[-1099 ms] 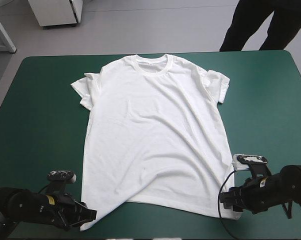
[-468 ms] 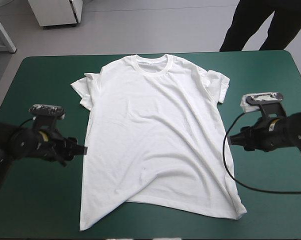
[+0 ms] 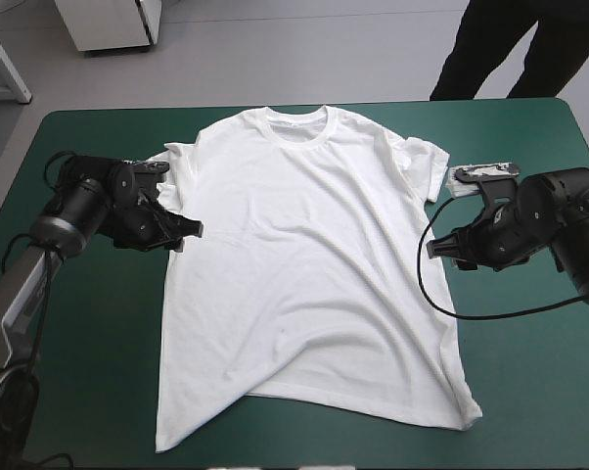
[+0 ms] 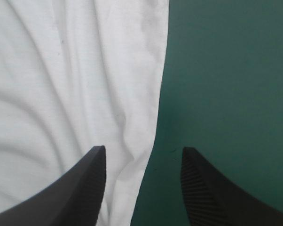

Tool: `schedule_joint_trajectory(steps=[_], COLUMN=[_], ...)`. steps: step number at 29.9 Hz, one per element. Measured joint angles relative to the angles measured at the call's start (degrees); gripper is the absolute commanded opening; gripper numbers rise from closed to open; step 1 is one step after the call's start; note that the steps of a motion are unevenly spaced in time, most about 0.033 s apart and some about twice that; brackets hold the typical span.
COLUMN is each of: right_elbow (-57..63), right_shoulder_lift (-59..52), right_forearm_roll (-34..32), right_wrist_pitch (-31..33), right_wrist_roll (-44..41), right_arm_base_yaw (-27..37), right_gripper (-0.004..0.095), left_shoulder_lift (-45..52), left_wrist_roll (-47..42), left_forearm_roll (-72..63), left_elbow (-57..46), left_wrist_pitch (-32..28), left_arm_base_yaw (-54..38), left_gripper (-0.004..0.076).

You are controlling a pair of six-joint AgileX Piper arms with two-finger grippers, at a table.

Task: Fold the cloth

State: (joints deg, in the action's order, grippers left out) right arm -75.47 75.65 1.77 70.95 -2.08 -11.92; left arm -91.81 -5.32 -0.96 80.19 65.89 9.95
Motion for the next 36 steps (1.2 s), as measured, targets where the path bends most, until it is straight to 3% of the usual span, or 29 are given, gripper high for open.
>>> schedule_joint_trajectory(steps=[9, 18, 30, 32, 35, 36], right_elbow=[0.0, 0.0, 0.0, 0.0, 0.0, 0.0], right_shoulder_lift=[0.0, 0.0, 0.0, 0.0, 0.0, 0.2], right_forearm_roll=[-1.4, -3.4, -5.4, -5.5, -5.5, -5.6], right_wrist_pitch=[-1.1, -1.3, -1.3, -1.3, -1.5, -1.6], right_wrist_roll=[0.0, -0.6, -0.8, -1.0, -1.7, -2.0], right_arm_base_yaw=[0.0, 0.0, 0.0, 0.0, 0.0, 0.0], right_gripper=[0.0386, 0.0378, 0.0378, 0.0378, 0.0378, 0.0378], left_shoulder_lift=[-8.5, -16.0, -21.0, -21.1, -21.3, -21.3], left_wrist_roll=[3.4, 4.0, 4.5, 4.5, 4.5, 4.5], left_forearm_roll=[-0.2, -1.2, -3.0, -3.1, -2.7, -2.7], left_elbow=[6.7, 7.2, 8.2, 8.3, 8.5, 8.5], left_wrist_pitch=[-2.6, -4.7, -7.0, -6.8, -6.7, -6.8], left_arm_base_yaw=[-4.0, -4.0, -4.0, -4.0, -4.0, -4.1], left_gripper=[0.0422, 0.0312, 0.0302, 0.0209, -0.0022, -0.0016])
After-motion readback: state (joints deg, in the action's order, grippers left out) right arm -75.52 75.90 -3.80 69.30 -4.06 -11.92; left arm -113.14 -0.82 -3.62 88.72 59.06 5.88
